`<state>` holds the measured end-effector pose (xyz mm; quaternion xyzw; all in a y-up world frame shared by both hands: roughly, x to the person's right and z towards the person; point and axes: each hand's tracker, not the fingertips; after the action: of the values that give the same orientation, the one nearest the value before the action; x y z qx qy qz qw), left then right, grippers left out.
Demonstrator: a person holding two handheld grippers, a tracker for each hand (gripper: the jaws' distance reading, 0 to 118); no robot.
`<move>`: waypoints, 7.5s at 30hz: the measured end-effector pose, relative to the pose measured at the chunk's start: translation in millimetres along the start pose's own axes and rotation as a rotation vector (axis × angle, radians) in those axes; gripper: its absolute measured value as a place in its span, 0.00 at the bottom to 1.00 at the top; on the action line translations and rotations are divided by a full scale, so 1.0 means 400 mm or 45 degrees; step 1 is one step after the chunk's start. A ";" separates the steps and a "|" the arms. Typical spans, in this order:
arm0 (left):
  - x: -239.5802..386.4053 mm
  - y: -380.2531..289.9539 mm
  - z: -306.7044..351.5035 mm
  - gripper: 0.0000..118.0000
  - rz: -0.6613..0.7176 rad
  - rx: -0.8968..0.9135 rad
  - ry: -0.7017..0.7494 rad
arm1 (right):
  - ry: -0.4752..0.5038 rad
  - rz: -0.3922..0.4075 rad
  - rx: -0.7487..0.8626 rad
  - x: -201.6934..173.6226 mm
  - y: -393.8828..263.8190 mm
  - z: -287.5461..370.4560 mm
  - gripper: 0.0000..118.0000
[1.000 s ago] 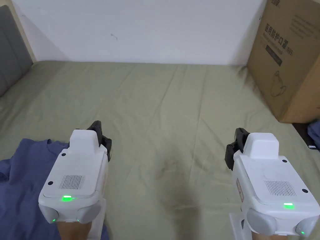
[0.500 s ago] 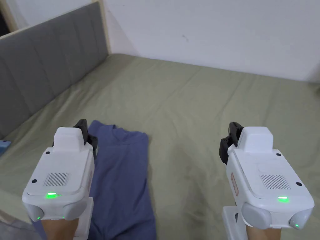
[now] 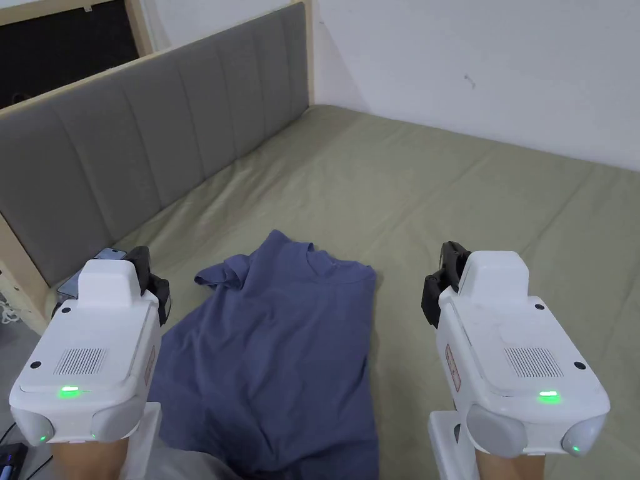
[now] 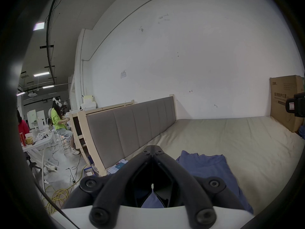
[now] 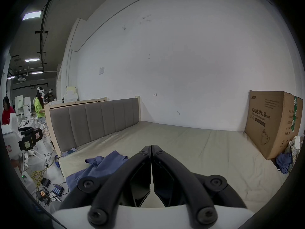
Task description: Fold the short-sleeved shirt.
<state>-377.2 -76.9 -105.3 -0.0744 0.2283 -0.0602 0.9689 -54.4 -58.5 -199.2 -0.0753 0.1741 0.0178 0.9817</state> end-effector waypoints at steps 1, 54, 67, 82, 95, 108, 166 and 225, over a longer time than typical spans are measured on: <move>0.000 -0.001 -0.003 0.00 0.000 -0.009 -0.005 | -0.002 0.002 -0.001 0.001 0.000 0.000 0.00; 0.294 -0.155 -0.440 0.04 0.382 -0.975 -0.615 | -0.399 -0.028 -0.170 0.343 -0.087 0.052 0.00; 0.478 0.298 -0.284 0.04 0.417 -0.623 -1.067 | -0.506 -0.058 -0.088 0.431 -0.055 0.192 0.00; 0.920 0.417 -0.115 0.04 0.070 -0.588 -1.560 | -0.734 -0.082 -0.016 0.570 -0.035 0.359 0.00; 1.134 0.025 -0.035 0.04 -0.391 -0.936 -1.611 | -0.787 -0.108 -0.080 0.607 -0.083 0.382 0.00; 1.164 -0.168 -0.025 0.23 -0.552 -0.998 -1.402 | -0.760 -0.112 -0.120 0.592 -0.098 0.366 0.00; 0.575 -0.190 -0.087 0.00 -0.122 -0.883 -0.821 | -0.637 -0.083 -0.071 0.508 -0.058 0.303 0.00; 0.604 -0.183 -0.095 0.09 0.076 -0.955 -0.943 | -0.403 -0.281 -0.831 0.725 -0.387 0.032 0.07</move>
<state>-185.7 -189.8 -231.0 -0.4256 -0.1216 0.0835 0.8928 231.7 -207.1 -265.4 -0.3985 -0.0038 -0.0223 0.9169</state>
